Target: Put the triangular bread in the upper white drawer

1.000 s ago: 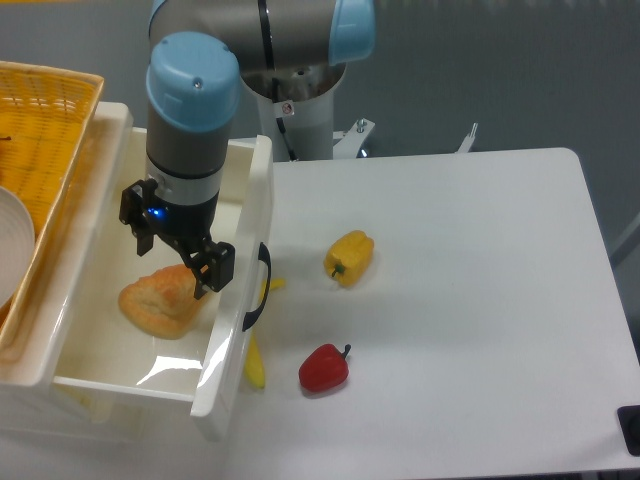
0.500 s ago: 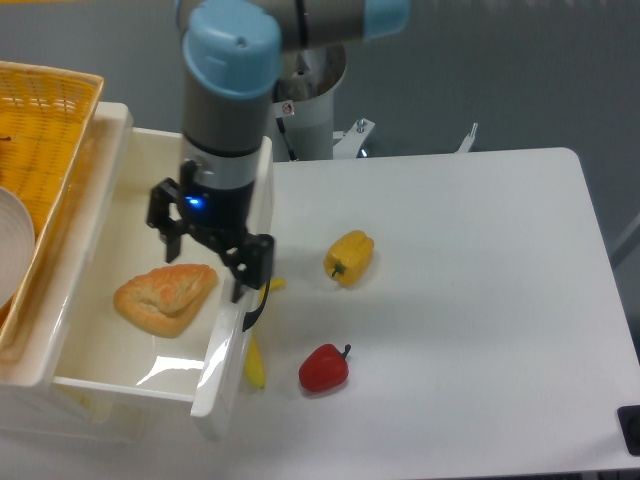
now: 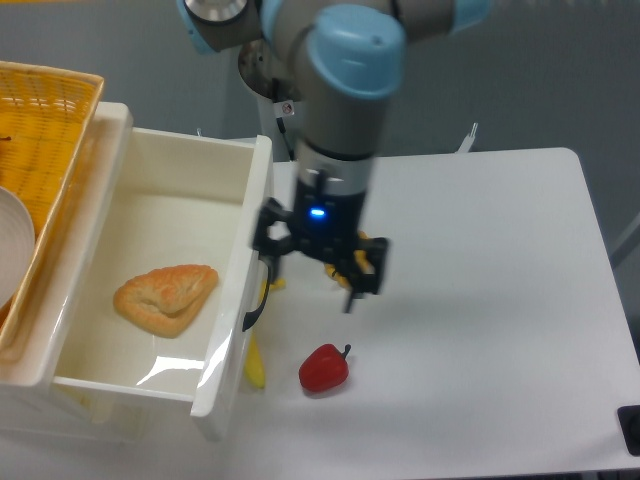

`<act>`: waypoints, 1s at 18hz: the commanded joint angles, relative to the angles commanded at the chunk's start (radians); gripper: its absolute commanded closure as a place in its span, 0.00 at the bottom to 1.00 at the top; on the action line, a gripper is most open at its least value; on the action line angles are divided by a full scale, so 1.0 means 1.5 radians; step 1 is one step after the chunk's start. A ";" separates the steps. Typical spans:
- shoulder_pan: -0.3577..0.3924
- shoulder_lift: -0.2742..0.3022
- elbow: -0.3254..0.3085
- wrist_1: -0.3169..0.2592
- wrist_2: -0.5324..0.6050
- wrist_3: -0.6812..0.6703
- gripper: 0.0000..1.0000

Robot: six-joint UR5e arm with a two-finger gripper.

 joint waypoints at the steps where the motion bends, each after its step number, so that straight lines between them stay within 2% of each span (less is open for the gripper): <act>1: 0.007 -0.004 -0.010 0.003 0.002 0.009 0.00; 4: 0.036 -0.031 -0.034 0.022 0.004 0.064 0.00; 6: 0.057 -0.053 -0.034 0.034 0.007 0.119 0.00; 10: 0.085 -0.086 -0.033 0.037 0.062 0.254 0.00; 15: 0.104 -0.135 -0.033 0.063 0.147 0.433 0.00; 18: 0.134 -0.163 -0.029 0.067 0.152 0.504 0.00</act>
